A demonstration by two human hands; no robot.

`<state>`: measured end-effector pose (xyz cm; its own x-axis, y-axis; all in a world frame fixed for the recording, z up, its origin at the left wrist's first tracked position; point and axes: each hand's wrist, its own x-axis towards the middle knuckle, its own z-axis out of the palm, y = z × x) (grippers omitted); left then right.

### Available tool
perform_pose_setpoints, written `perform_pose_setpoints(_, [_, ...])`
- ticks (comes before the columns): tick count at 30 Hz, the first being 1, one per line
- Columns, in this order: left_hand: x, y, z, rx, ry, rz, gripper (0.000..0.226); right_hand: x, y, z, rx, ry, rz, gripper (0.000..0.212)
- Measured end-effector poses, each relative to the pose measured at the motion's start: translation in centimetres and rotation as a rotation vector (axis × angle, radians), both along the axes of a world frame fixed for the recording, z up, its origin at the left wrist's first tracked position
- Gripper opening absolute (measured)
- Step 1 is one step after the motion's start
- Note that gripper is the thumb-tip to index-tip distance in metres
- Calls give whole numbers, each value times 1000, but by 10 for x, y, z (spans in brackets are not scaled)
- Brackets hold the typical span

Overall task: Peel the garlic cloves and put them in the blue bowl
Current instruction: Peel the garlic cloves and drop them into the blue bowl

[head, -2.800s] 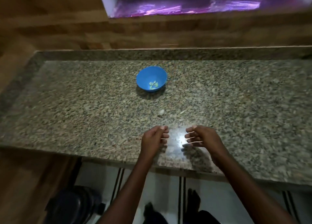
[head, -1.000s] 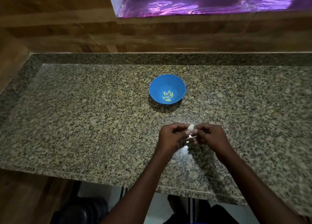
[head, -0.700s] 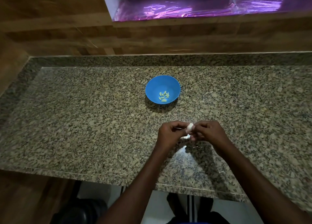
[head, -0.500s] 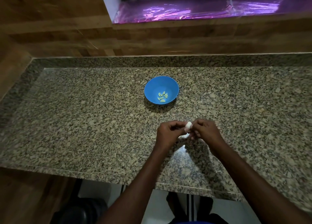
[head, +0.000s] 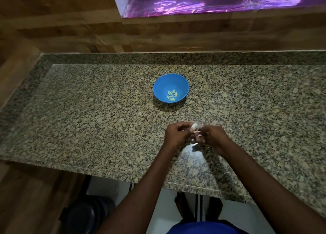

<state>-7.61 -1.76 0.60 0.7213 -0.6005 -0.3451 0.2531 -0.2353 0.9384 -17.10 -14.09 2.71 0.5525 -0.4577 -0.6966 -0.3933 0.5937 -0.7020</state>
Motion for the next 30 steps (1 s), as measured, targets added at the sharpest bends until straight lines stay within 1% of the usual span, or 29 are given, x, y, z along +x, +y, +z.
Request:
perform_pose_setpoints(2, [2, 1, -11, 50, 23, 36, 17, -1, -3, -3, 153, 2, -13, 21])
perform_pose_setpoints(3, [4, 1, -16, 77, 10, 45, 16, -2, -4, -6, 183, 4, -6, 24])
perform_pose_setpoints(4, [5, 2, -21, 121, -41, 49, 15, -4, -6, -10, 185, 5, 3, 26])
perform_pose_setpoints(6, [8, 5, -27, 250, -239, 52, 12, -8, -9, -18, 121, 12, 41, 26])
perform_pose_setpoints(8, [8, 8, -28, 340, -424, 69, 13, -12, -9, -25, 28, 23, 64, 20])
perform_pose_setpoints(10, [9, 9, -32, 395, -558, 43, 17, -17, -9, -30, -73, 40, 54, 17])
perform_pose_setpoints(12, [11, 10, -36, 447, -679, -33, 22, -23, -9, -34, -173, 56, 39, 21])
perform_pose_setpoints(14, [7, 10, -37, 494, -797, -83, 31, -28, -8, -34, -212, 51, 31, 20])
perform_pose_setpoints(16, [-4, 9, -32, 512, -899, -62, 34, -33, -9, -36, -250, 56, 46, 23])
perform_pose_setpoints(18, [-21, 8, -28, 456, -976, -65, 29, -36, -12, -37, -275, 61, 71, 25])
perform_pose_setpoints(21, [-42, 5, -31, 387, -959, -167, 25, -42, -15, -36, -308, 95, 99, 14])
perform_pose_setpoints(23, [-50, 4, -36, 394, -949, -246, 23, -45, -17, -36, -398, 126, 141, 10])
perform_pose_setpoints(25, [-56, 2, -39, 417, -951, -325, 23, -46, -19, -37, -557, 183, 225, 14])
perform_pose_setpoints(28, [-59, 1, -42, 489, -988, -417, 35, -42, -18, -32, -870, 269, 423, 13])
perform_pose_setpoints(30, [-59, 3, -45, 523, -1045, -455, 41, -38, -18, -34, -1008, 294, 556, 11])
